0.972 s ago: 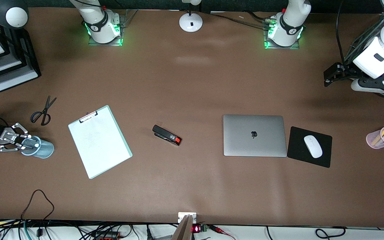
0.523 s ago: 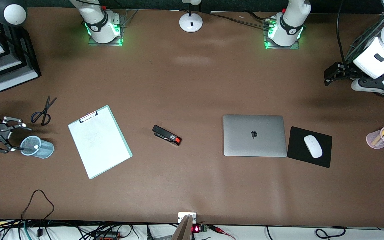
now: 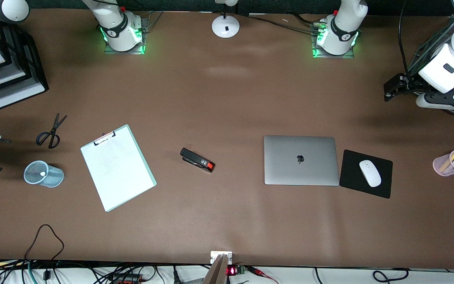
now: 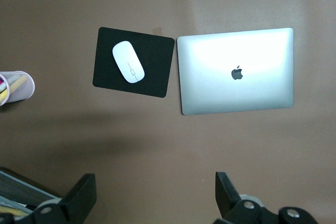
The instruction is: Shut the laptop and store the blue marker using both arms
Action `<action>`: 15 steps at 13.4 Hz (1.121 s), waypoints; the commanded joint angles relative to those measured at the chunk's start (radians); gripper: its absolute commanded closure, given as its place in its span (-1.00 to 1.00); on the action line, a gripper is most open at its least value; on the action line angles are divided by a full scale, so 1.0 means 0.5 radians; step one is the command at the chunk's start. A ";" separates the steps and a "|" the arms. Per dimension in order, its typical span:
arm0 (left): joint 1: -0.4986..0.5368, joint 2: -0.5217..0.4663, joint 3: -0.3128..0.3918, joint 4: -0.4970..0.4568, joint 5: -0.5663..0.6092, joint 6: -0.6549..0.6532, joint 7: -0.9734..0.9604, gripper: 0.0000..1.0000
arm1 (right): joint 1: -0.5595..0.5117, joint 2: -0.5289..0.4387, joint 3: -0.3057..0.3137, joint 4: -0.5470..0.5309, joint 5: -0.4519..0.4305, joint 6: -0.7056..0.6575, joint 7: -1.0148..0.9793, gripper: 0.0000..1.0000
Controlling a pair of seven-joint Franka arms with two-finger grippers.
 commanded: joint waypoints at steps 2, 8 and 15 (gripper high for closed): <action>-0.002 0.034 0.009 0.073 0.008 -0.055 0.031 -1.00 | 0.168 -0.202 0.008 0.053 -0.213 -0.049 0.352 -1.00; 0.005 0.034 0.009 0.073 0.008 -0.055 0.034 -1.00 | 0.591 -0.435 0.008 0.053 -0.618 -0.046 0.974 -1.00; 0.005 0.034 0.009 0.073 0.008 -0.055 0.034 -1.00 | 1.030 -0.821 0.011 -0.412 -0.975 0.217 1.973 -1.00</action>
